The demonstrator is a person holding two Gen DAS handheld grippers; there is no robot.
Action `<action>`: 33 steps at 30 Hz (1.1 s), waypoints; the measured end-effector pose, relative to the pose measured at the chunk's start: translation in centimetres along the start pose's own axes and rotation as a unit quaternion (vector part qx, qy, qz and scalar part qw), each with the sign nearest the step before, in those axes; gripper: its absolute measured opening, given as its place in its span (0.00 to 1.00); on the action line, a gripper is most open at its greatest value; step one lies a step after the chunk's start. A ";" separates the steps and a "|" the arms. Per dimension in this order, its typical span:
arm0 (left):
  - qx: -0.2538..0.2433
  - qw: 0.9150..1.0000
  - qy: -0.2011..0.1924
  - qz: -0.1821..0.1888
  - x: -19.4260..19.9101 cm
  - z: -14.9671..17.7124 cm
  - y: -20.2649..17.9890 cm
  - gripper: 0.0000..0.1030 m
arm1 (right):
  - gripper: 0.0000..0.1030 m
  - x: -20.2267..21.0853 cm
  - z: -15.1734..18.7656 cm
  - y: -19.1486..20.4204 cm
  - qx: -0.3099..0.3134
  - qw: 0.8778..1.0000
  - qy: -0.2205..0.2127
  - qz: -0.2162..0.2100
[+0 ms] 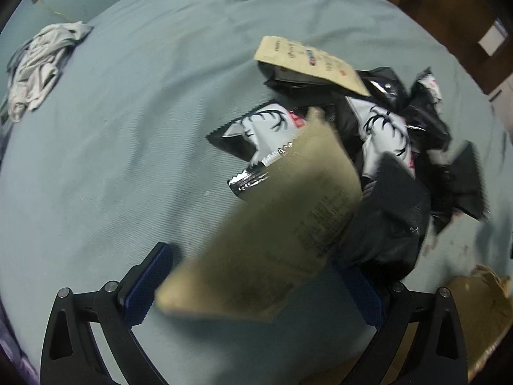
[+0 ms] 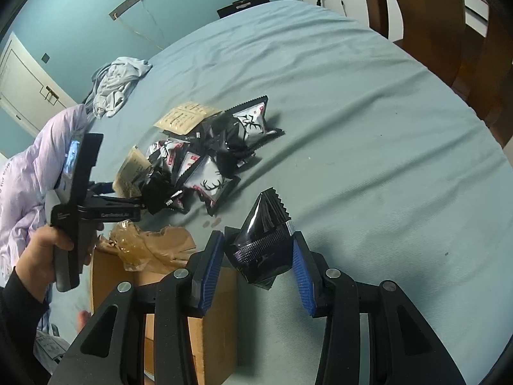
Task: Organize snacks
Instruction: 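Drop a beige sachet into the box with the left gripper while the right holds the packet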
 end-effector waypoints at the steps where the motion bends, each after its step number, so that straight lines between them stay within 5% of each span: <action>1: -0.002 1.000 0.001 -0.005 0.0 0.0 -0.1 0.87 | 0.39 0.0 -0.1 -0.1 -0.001 1.000 0.001 -0.001; 4: -0.003 1.000 0.002 -0.002 0.7 0.1 -0.6 0.67 | 0.39 0.2 -0.1 -0.4 -0.009 1.000 -0.004 0.007; 12: 0.004 0.999 -0.033 -0.040 4.8 1.5 -2.3 0.58 | 0.39 0.5 0.6 -0.3 -0.020 0.999 -0.014 0.026; 14: 0.011 0.998 -0.047 -0.045 6.2 2.0 -2.4 0.43 | 0.39 0.7 0.7 -0.2 -0.023 0.999 -0.017 0.030; 15: 0.017 0.998 -0.050 -0.042 6.6 2.2 -2.3 0.30 | 0.39 0.9 0.9 -0.3 -0.024 0.999 -0.019 0.032; 19: 0.028 0.998 -0.049 0.012 7.2 3.5 -2.6 0.18 | 0.39 1.0 1.2 -0.4 -0.031 0.998 -0.020 0.043; 24: 0.029 0.997 -0.044 0.055 7.0 3.9 -3.6 0.11 | 0.39 1.2 1.2 -0.9 -0.045 0.998 -0.016 0.052; 25: 0.030 0.997 -0.046 0.063 7.0 3.9 -3.5 0.03 | 0.39 1.2 1.3 -1.0 -0.047 0.997 -0.017 0.054; 33: 0.059 0.989 -0.108 0.085 10.4 4.0 -2.3 0.02 | 0.39 1.2 1.1 -1.2 -0.054 0.997 -0.024 0.049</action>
Point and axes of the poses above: each gripper's, at about its wrist camera, not at the fingertips, and x roughly against the way its jaws point, y to its left, z to its underside, the point moved 2 cm from there along -x, roughly the way its jaws point, and after that the axes turned 10 degrees about z, right-handed, at the moved point
